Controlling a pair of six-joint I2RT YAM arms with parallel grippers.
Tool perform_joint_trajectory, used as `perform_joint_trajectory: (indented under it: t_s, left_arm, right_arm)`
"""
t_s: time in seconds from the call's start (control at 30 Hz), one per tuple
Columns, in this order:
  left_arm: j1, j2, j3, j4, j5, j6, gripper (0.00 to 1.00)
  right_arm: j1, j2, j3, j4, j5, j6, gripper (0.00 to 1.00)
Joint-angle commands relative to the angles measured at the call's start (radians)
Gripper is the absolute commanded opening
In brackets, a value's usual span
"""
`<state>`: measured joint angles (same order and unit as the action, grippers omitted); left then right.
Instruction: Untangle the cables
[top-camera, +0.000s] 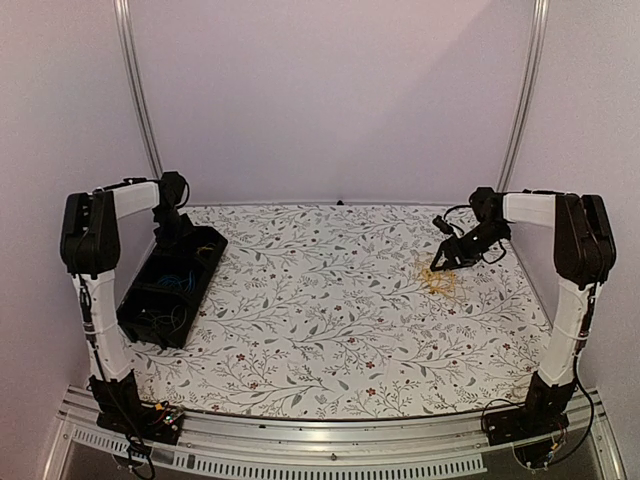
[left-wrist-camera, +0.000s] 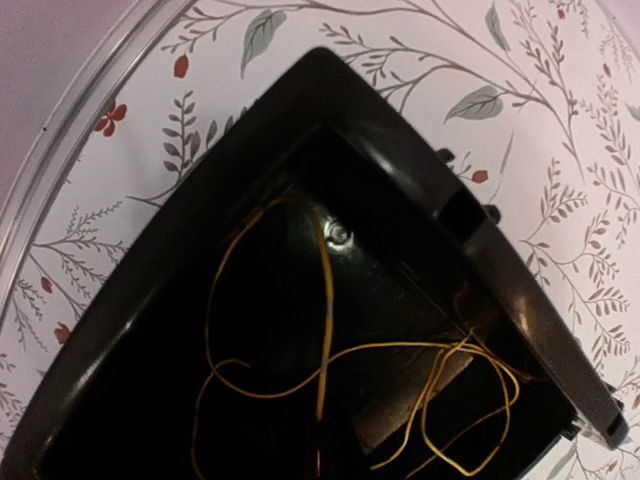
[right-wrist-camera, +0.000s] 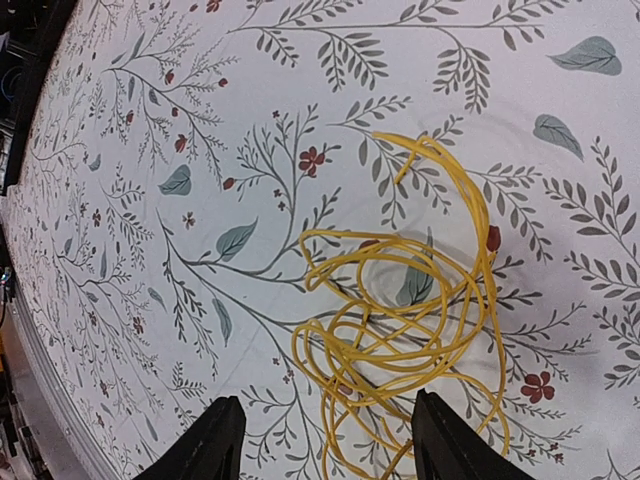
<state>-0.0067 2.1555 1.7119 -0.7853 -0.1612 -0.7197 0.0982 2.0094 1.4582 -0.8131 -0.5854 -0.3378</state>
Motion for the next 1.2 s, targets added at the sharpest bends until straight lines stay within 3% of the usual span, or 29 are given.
perform_joint_trajectory:
  t_s: [0.0, 0.17, 0.3, 0.43, 0.67, 0.93, 1.17]
  left_arm:
    - [-0.011, -0.010, 0.009, -0.013, 0.000, 0.017, 0.00]
    - [-0.012, -0.059, 0.025, -0.040, -0.015, 0.028, 0.00]
    - [-0.023, -0.119, 0.024, -0.098, -0.023, 0.020, 0.27]
    - [-0.039, -0.209, -0.028, -0.103, -0.033, 0.004, 0.35]
    - [-0.089, -0.332, -0.029, -0.143, -0.063, -0.021, 0.37]
    - [-0.244, -0.360, 0.089, -0.198, -0.123, -0.019, 0.38]
    - [-0.441, -0.317, 0.151, -0.043, -0.005, 0.083, 0.38]
  right_arm:
    - [0.004, -0.075, 0.011, 0.013, -0.013, -0.017, 0.61]
    - [-0.021, -0.108, 0.056, 0.005, -0.008, -0.045, 0.61]
    - [-0.061, -0.108, 0.097, 0.001, 0.056, -0.053, 0.61]
    - [-0.090, -0.072, 0.111, 0.001, 0.118, -0.068, 0.60]
    - [-0.092, -0.004, 0.132, 0.037, 0.075, -0.109, 0.55]
    - [-0.079, 0.106, 0.199, 0.035, 0.036, -0.122, 0.49]
    - [-0.080, 0.054, 0.100, 0.030, 0.042, -0.155, 0.48]
